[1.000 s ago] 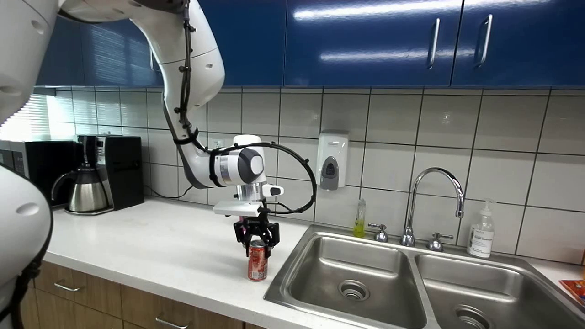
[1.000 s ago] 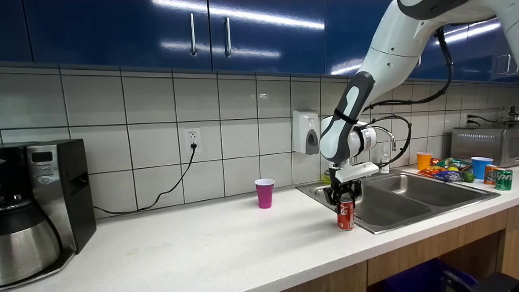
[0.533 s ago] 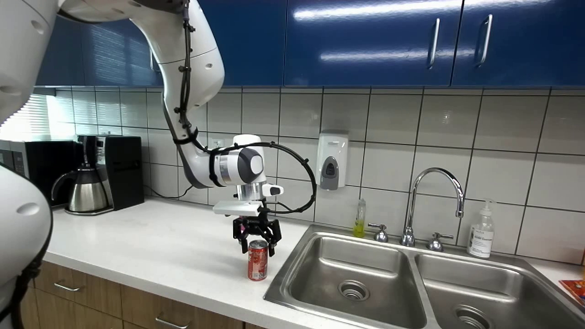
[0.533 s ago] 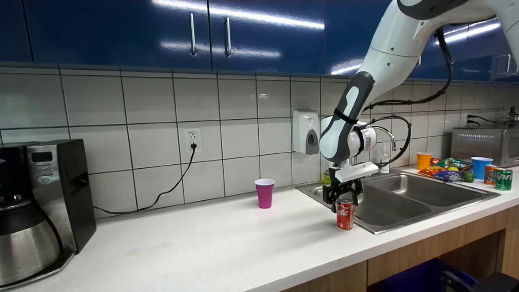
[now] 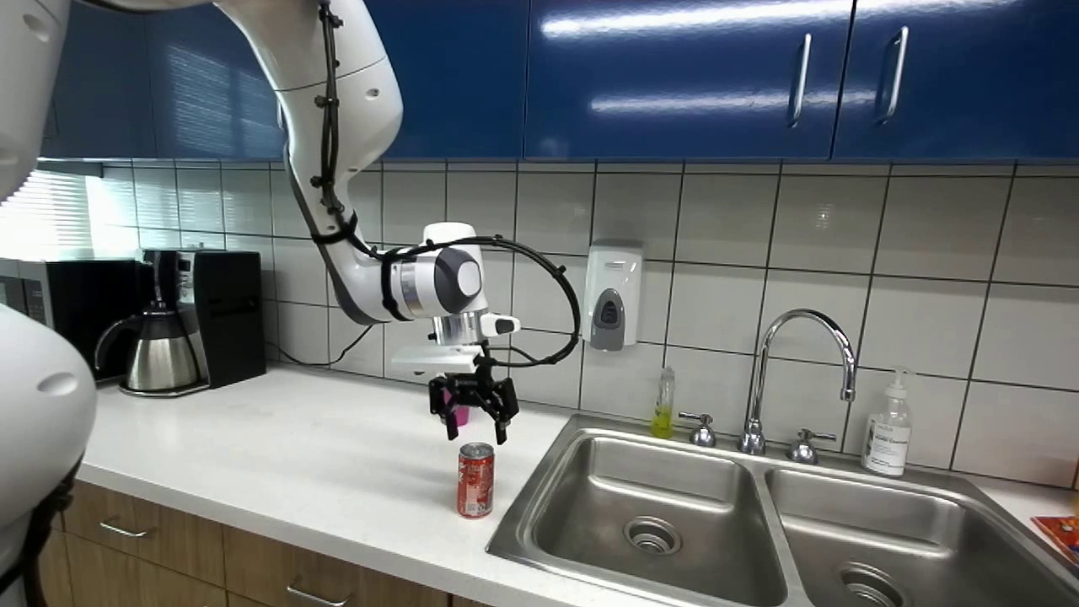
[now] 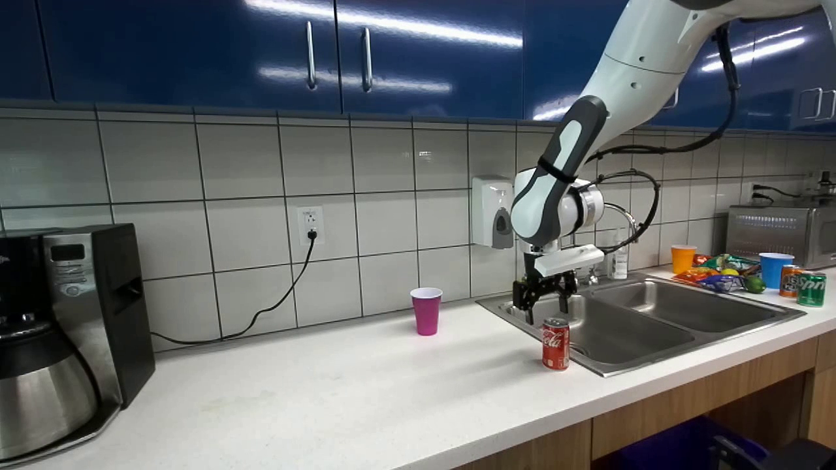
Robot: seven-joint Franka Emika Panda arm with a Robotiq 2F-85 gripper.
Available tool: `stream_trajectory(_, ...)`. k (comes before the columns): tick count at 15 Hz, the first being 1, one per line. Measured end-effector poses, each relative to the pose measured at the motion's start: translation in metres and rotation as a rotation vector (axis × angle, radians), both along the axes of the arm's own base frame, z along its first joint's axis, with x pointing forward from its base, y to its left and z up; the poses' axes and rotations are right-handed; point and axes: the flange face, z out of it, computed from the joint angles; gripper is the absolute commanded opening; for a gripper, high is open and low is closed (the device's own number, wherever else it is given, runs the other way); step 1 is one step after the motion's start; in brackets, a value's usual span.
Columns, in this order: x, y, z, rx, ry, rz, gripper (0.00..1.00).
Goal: Put the Coca Cola can on the left counter
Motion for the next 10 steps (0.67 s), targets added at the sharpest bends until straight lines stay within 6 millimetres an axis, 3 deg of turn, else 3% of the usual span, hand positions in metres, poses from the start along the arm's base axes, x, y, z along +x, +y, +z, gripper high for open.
stream_trajectory(5, 0.000, 0.000, 0.022, -0.006, -0.018, 0.001, 1.00)
stream_trajectory(10, -0.001, 0.000, 0.027, -0.009, -0.015, -0.001, 1.00)
